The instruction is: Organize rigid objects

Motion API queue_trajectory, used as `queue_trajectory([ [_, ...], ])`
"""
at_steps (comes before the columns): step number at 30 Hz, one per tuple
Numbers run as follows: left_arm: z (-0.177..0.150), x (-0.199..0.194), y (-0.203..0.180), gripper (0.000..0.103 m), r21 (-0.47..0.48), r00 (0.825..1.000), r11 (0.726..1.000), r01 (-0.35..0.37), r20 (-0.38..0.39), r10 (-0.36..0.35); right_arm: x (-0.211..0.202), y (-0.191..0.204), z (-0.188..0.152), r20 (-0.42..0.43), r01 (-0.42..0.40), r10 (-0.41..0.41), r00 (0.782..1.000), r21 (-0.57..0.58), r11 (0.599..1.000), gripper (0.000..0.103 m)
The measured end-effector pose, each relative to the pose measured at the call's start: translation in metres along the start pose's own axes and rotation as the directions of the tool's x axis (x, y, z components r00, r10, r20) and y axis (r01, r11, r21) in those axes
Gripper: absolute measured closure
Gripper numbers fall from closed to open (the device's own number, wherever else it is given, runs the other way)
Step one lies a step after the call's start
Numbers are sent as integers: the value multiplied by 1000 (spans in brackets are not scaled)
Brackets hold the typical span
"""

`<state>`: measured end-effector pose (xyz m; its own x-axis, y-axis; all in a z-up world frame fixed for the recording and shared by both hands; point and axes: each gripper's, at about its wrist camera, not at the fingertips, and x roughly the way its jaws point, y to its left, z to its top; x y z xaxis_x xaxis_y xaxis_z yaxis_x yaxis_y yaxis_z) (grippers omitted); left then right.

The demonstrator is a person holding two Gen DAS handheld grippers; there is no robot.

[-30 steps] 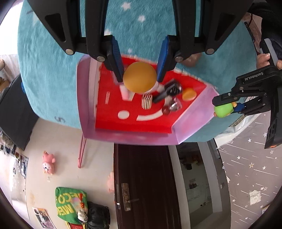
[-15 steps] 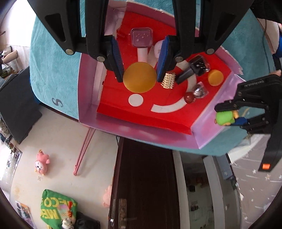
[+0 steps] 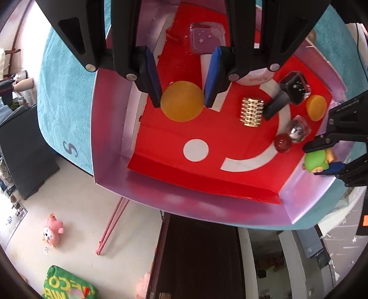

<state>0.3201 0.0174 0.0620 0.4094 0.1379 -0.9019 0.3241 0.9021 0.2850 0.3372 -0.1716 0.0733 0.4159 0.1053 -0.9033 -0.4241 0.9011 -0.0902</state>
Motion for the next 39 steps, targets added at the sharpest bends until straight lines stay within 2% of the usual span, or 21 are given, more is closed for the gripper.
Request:
queue_trajectory([
  [15, 0, 19, -2, 64, 32, 999, 999, 5, -33, -3, 23, 2, 4, -85, 49, -51, 995, -24, 999, 64],
  [28, -3, 14, -10, 62, 41, 999, 999, -15, -29, 17, 27, 8, 6, -97, 77, -81, 992, -52, 996, 64],
  [39, -4, 11, -9, 62, 31, 1000, 1000, 0, -20, 0, 28, 10, 6, -104, 73, -79, 991, -56, 996, 64],
])
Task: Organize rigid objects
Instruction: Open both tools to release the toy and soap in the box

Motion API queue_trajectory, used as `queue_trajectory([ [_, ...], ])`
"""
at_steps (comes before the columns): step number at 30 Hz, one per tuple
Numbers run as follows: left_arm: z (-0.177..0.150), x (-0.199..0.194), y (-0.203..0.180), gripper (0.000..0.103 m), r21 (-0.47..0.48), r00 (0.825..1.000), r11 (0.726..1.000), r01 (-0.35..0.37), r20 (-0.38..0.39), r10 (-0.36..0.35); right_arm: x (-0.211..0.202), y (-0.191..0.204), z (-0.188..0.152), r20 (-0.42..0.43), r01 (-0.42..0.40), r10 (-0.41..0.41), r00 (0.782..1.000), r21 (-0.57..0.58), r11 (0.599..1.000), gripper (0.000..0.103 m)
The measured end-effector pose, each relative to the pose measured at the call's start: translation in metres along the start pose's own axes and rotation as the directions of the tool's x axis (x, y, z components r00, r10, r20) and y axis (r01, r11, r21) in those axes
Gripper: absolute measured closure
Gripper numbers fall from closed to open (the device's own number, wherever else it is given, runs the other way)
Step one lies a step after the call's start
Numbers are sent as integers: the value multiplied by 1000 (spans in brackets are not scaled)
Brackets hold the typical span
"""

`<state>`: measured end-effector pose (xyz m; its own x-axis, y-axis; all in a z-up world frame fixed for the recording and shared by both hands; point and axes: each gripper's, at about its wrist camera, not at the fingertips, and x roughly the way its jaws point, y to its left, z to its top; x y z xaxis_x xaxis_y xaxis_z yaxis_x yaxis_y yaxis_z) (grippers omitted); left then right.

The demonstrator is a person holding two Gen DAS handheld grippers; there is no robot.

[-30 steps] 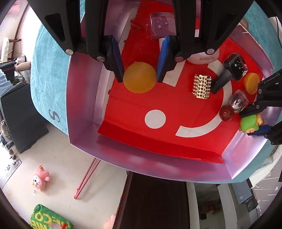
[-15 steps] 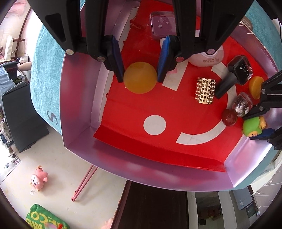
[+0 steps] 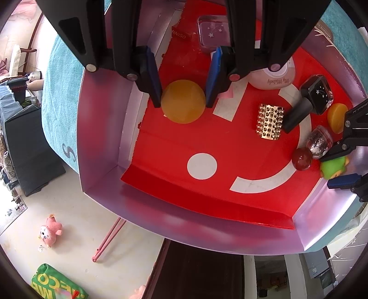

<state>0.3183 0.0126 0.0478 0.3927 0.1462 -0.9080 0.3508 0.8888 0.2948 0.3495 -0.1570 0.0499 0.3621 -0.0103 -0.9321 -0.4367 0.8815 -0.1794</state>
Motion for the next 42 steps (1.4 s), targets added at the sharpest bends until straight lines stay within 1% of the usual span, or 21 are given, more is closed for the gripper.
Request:
queue_trajectory([
  [9, 1, -2, 2, 62, -9, 1000, 1000, 14, 6, -14, 0, -2, 0, 0, -2, 2, 1000, -1, 1000, 63],
  [16, 1, -3, 3, 61, -17, 1000, 1000, 21, 17, -21, 0, -1, -1, -3, -3, 3, 1000, -1, 1000, 62],
  [17, 1, -4, 3, 59, -20, 1000, 1000, 22, 18, -22, 0, 0, -1, -4, -2, 2, 1000, -2, 1000, 62],
  [20, 1, -9, 3, 54, -30, 999, 999, 25, 33, -24, -1, 3, -2, -5, -4, 4, 1000, -7, 1000, 59],
  [24, -1, -19, 3, 53, -43, 997, 998, 34, 64, -31, -4, 5, -4, 1, 3, -3, 1000, -8, 1000, 57],
  [26, -2, -28, 1, 53, -51, 996, 998, 38, 84, -34, -9, 5, -6, 9, 2, -2, 1000, -3, 1000, 54],
  [27, -3, -32, 1, 53, -56, 995, 997, 45, 95, -40, -11, 5, -6, 14, 4, -4, 1000, -1, 1000, 50],
  [28, -4, -37, 1, 51, -60, 993, 997, 55, 107, -48, -14, 6, -7, 19, 5, -5, 1000, 1, 1000, 49],
  [32, -11, -60, -2, 40, -79, 982, 994, 81, 180, -66, -33, 7, -13, 51, -9, 9, 999, 13, 1000, 49],
  [33, -13, -67, -3, 40, -83, 978, 993, 85, 198, -67, -37, 8, -14, 60, -12, 12, 998, 14, 1000, 47],
  [35, -19, -83, -5, 39, -92, 968, 991, 92, 241, -68, -49, 10, -18, 84, -18, 16, 996, 19, 1000, 41],
  [36, -22, -91, -6, 39, -100, 963, 990, 99, 262, -70, -56, 11, -19, 99, -24, 22, 995, 20, 1000, 39],
  [39, -28, -114, -4, 34, -127, 943, 984, 124, 323, -77, -77, 13, -22, 142, -35, 31, 989, 23, 999, 37],
  [41, -34, -129, 0, 29, -148, 928, 980, 131, 366, -69, -93, 14, -27, 176, -48, 42, 984, 25, 999, 32],
  [42, -38, -136, 1, 29, -157, 921, 979, 130, 384, -61, -100, 15, -29, 190, -50, 44, 981, 27, 998, 29],
])
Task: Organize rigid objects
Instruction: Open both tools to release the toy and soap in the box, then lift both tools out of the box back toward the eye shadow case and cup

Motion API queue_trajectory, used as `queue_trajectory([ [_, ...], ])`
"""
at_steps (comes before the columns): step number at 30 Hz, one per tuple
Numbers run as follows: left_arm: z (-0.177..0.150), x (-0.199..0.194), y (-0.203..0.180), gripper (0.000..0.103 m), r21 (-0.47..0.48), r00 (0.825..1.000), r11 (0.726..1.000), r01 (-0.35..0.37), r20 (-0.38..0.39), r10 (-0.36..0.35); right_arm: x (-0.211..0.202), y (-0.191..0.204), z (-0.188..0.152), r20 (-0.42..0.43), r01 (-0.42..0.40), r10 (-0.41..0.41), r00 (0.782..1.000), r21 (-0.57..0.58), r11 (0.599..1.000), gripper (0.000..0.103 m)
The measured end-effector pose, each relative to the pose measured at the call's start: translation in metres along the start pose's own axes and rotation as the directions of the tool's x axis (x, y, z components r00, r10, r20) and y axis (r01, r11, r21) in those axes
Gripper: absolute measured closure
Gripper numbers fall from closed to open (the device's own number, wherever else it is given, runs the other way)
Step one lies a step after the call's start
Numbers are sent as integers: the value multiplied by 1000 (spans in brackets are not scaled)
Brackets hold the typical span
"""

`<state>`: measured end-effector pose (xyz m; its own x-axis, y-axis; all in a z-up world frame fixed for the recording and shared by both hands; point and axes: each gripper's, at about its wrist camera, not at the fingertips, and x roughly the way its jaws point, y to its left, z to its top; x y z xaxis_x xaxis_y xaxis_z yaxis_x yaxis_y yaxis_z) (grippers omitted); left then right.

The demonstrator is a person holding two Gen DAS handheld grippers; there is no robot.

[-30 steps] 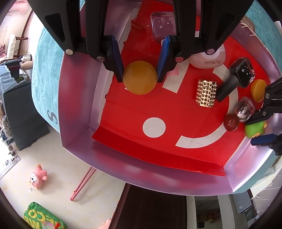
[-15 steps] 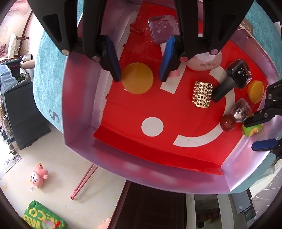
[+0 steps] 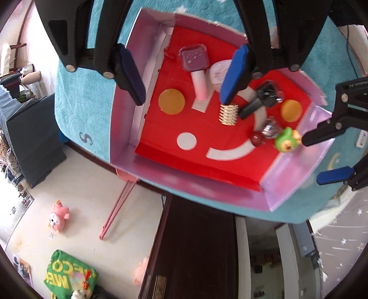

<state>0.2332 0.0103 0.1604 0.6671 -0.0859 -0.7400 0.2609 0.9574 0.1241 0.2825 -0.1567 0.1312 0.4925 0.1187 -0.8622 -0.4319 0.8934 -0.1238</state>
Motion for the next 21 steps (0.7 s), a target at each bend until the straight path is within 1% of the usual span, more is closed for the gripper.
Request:
queue_trajectory([
  [3, -2, -22, 3, 28, -20, 998, 1000, -13, 60, 14, -23, 1, -2, 48, -12, 12, 999, 10, 1000, 28],
  [5, -7, -36, 4, 26, -36, 996, 999, -11, 89, 14, -36, -1, -3, 80, -24, 22, 997, 17, 1000, 26],
  [7, -12, -47, 4, 24, -44, 993, 999, -15, 117, 20, -48, 1, -8, 109, -28, 25, 994, 22, 999, 17],
  [10, -21, -68, -2, 23, -53, 986, 998, -21, 166, 29, -66, 1, -17, 156, -38, 33, 987, 29, 999, 17],
  [13, -31, -87, -7, 16, -72, 976, 997, -14, 214, 29, -85, 5, -30, 194, -57, 48, 980, 39, 998, 14],
  [15, -38, -96, -10, 13, -92, 969, 996, -9, 245, 31, -98, 8, -40, 229, -62, 51, 972, 41, 997, 8],
  [16, -43, -102, -12, 12, -102, 965, 995, 1, 262, 26, -107, 11, -46, 252, -59, 47, 967, 40, 997, 7],
  [18, -52, -112, -14, 11, -118, 959, 993, 21, 282, 13, -117, 13, -56, 286, -62, 47, 957, 42, 997, 6],
  [21, -66, -119, -18, 11, -128, 954, 991, 40, 298, 0, -133, 15, -73, 331, -88, 64, 941, 58, 994, 2],
])
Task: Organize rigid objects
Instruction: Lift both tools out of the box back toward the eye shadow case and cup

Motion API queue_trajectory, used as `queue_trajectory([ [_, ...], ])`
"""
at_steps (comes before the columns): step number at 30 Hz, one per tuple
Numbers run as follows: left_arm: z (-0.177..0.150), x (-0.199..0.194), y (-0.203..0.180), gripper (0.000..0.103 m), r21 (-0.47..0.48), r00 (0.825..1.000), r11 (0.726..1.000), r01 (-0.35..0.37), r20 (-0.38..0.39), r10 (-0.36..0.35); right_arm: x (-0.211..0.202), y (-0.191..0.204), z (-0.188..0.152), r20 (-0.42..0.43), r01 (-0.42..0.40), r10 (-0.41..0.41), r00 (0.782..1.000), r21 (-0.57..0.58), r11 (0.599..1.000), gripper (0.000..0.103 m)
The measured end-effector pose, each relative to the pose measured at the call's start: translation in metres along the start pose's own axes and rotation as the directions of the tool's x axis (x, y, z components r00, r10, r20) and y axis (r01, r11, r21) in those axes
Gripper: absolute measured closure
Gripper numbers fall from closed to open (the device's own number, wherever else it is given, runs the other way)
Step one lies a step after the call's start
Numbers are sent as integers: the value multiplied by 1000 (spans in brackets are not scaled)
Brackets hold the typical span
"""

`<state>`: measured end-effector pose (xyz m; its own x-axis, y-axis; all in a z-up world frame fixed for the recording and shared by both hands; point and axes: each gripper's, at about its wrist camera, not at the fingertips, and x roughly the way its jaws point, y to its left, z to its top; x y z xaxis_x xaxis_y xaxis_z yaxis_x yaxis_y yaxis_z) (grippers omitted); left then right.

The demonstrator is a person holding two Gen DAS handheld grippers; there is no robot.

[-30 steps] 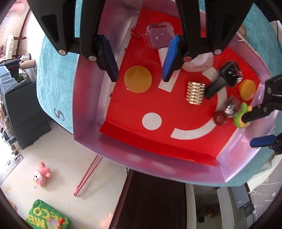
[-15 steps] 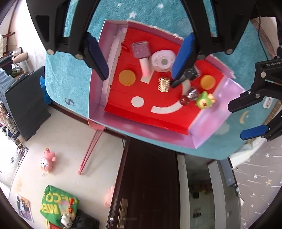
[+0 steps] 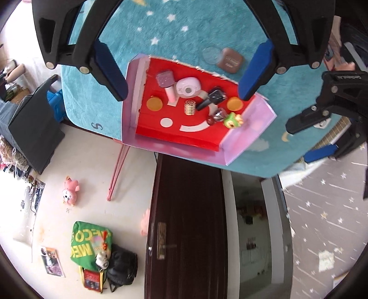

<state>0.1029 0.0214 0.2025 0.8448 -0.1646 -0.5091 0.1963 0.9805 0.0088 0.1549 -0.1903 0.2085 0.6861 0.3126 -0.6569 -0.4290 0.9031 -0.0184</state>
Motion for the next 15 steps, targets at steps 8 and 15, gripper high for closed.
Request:
queue_trajectory([
  [8, -37, -18, -12, 7, -26, 999, 999, -25, 45, 27, -41, 7, -43, 124, 49, -54, 991, 43, 998, 0],
  [15, -74, -13, -26, 7, -35, 994, 995, -92, 59, 94, -49, 11, -85, 178, 96, -112, 978, 94, 991, 0],
])
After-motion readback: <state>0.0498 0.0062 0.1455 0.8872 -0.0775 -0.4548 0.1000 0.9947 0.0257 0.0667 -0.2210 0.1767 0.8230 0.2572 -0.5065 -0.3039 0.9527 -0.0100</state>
